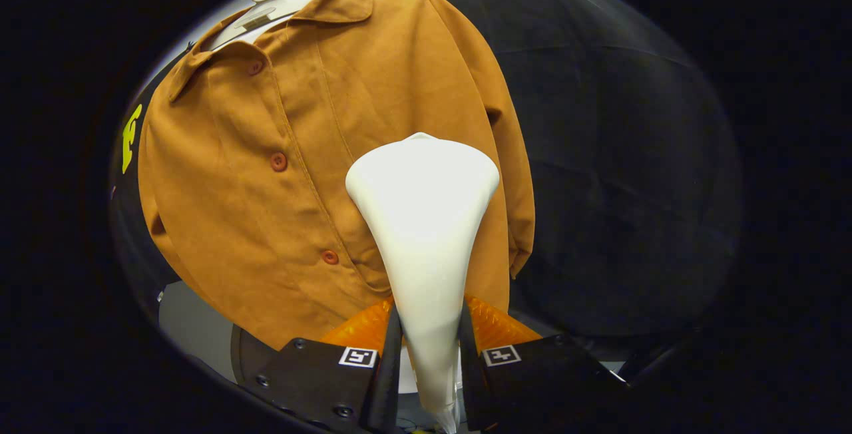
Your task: Iron the clothes twice with a garment steamer, once on the left side and once on the right side.
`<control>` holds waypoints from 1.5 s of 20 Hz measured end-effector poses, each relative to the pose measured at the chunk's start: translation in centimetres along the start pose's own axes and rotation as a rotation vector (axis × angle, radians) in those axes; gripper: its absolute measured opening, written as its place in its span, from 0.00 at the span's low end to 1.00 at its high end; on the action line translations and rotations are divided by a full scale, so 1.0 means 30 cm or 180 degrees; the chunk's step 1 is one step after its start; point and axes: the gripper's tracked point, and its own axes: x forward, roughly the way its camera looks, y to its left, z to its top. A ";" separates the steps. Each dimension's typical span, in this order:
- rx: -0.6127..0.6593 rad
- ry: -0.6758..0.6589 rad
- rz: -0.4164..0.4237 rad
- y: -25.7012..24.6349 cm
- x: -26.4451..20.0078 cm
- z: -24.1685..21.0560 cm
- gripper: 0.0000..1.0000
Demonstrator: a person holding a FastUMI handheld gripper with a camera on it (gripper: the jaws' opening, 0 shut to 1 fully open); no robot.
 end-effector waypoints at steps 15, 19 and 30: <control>0.0183 0.0669 -0.0296 -0.143 0.078 -0.315 0.43; 0.0236 0.0816 -0.0425 -0.192 0.043 -0.380 0.43; -0.0098 -0.0139 -0.0268 0.059 -0.278 0.000 0.43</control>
